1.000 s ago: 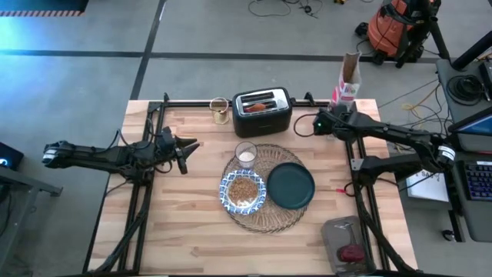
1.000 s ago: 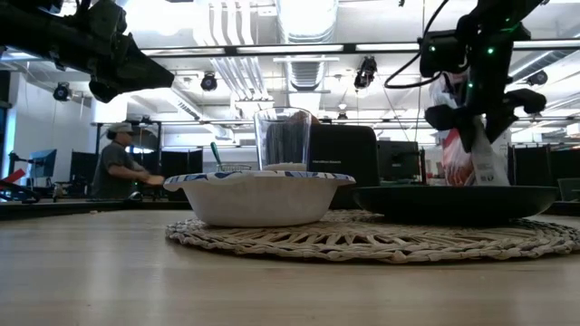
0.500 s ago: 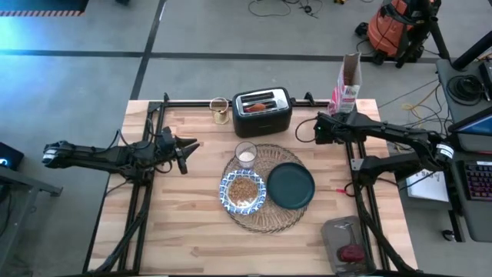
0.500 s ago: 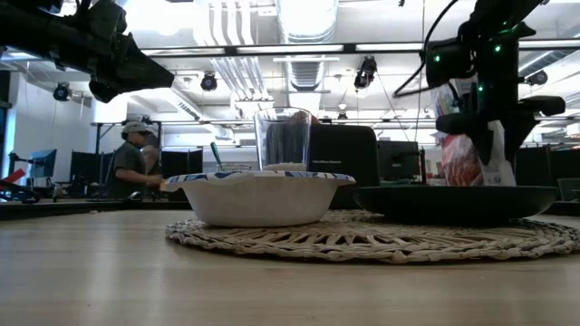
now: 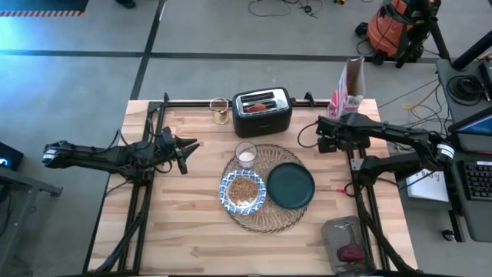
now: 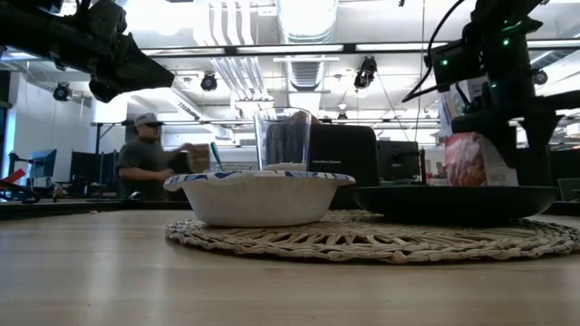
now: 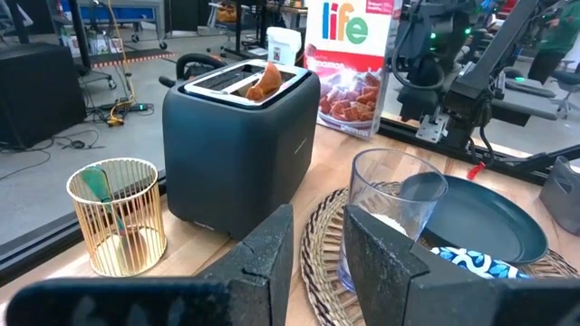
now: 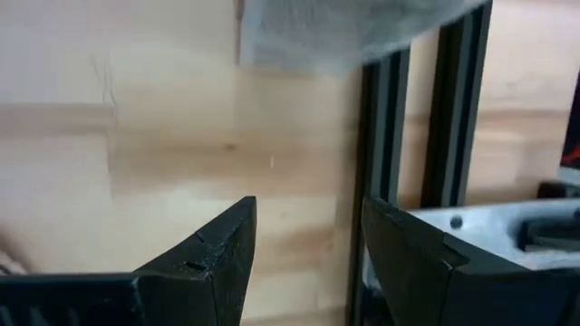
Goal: Arrange a breakfast setting
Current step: Put the bagel on the blue plate
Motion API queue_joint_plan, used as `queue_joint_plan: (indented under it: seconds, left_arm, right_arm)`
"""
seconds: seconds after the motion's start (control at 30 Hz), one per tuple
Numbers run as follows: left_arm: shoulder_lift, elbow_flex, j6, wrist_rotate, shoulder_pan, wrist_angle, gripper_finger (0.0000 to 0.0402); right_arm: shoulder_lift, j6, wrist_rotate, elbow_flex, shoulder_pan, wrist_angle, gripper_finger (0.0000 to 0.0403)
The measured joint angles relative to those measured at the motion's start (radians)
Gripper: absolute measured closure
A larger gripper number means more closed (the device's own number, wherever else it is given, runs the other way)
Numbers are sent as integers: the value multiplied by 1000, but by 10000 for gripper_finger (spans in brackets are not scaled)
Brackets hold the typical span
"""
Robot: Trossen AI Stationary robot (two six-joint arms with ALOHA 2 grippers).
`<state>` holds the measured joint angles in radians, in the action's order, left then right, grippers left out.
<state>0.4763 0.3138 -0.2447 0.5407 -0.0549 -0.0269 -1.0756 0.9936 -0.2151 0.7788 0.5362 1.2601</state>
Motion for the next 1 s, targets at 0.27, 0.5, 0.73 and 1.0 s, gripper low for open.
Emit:
queue_joint_plan:
  seconds: [0.27,0.5,0.73,1.0]
  left_arm:
    - [0,0,0,0,0,0,319]
    - [0,0,0,0,0,0,319]
    - [0,0,0,0,0,0,319]
    - [0,0,0,0,0,1,319]
  right_arm:
    - [-1,-20,135,2,-53,5,211]
    - [0,-69,350,2,-123,5,211]
    - [0,-92,524,2,-181,2,211]
    - [0,-112,533,3,-209,-30,211]
